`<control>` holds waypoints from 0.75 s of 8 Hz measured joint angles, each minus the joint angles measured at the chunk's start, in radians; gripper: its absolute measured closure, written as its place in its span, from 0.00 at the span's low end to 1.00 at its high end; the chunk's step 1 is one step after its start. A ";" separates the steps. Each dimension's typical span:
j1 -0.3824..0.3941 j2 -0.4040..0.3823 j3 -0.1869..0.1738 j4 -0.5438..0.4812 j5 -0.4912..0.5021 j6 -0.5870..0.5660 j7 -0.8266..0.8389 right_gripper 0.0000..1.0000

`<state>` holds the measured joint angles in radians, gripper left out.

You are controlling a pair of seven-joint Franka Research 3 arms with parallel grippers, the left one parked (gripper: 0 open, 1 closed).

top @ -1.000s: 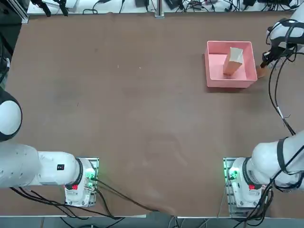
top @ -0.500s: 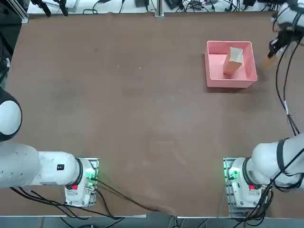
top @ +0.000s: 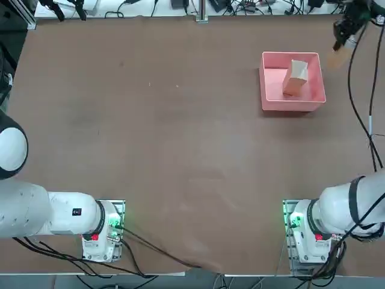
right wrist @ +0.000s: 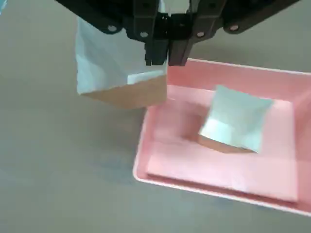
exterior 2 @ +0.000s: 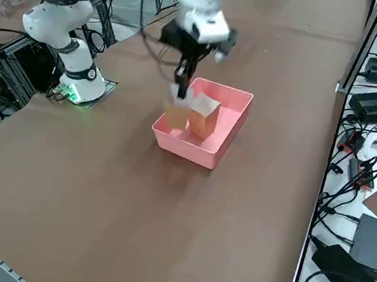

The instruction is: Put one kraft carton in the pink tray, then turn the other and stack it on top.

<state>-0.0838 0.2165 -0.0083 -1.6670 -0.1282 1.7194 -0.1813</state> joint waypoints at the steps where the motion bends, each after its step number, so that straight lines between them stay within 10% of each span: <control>1: 0.047 0.001 0.001 0.008 0.000 -0.010 0.073 0.99; 6: 0.162 0.013 0.003 0.013 -0.001 -0.012 0.108 0.99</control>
<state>0.0778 0.2299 -0.0053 -1.6540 -0.1288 1.7077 -0.0736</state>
